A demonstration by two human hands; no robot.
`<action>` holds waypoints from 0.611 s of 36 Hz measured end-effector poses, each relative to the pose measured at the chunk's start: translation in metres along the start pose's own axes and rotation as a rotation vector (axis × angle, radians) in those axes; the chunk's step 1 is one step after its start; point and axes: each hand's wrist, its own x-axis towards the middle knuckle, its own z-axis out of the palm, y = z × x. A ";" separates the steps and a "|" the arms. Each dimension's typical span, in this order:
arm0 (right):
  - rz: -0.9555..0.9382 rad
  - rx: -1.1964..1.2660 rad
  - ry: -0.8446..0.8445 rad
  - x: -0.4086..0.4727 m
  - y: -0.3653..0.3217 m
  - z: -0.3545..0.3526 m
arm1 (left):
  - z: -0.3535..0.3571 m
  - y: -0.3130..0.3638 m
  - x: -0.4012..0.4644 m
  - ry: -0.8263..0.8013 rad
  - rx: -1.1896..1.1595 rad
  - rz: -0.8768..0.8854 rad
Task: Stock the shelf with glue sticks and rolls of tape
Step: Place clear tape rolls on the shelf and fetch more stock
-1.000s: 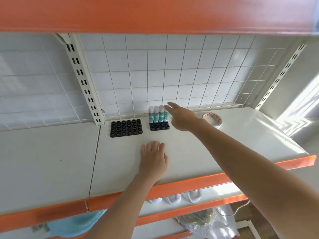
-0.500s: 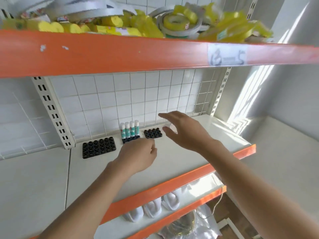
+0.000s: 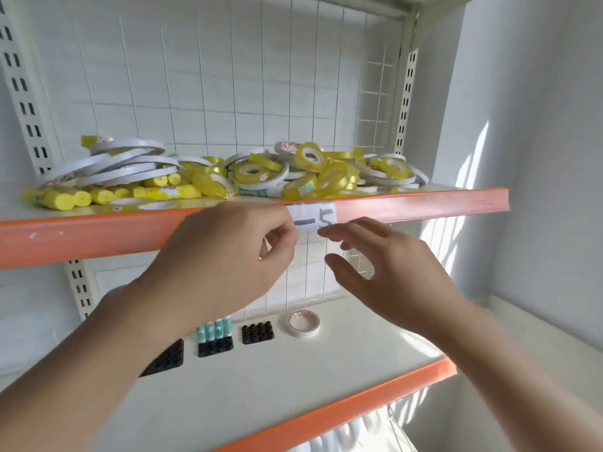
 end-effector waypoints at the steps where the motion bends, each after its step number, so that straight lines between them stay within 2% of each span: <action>1: -0.001 0.000 0.018 0.005 0.004 -0.004 | -0.003 0.003 0.008 0.013 0.015 0.013; 7: 0.012 0.074 0.025 0.044 0.028 -0.012 | -0.011 0.006 0.058 0.038 0.082 0.003; 12: 0.057 0.044 0.005 0.077 0.056 -0.004 | 0.003 -0.005 0.095 -0.072 0.190 -0.007; 18: 0.059 -0.026 -0.140 0.101 0.072 0.002 | 0.028 -0.021 0.123 -0.216 0.328 -0.044; 22: 0.061 -0.038 -0.232 0.106 0.074 0.002 | 0.035 -0.026 0.129 -0.236 0.340 -0.053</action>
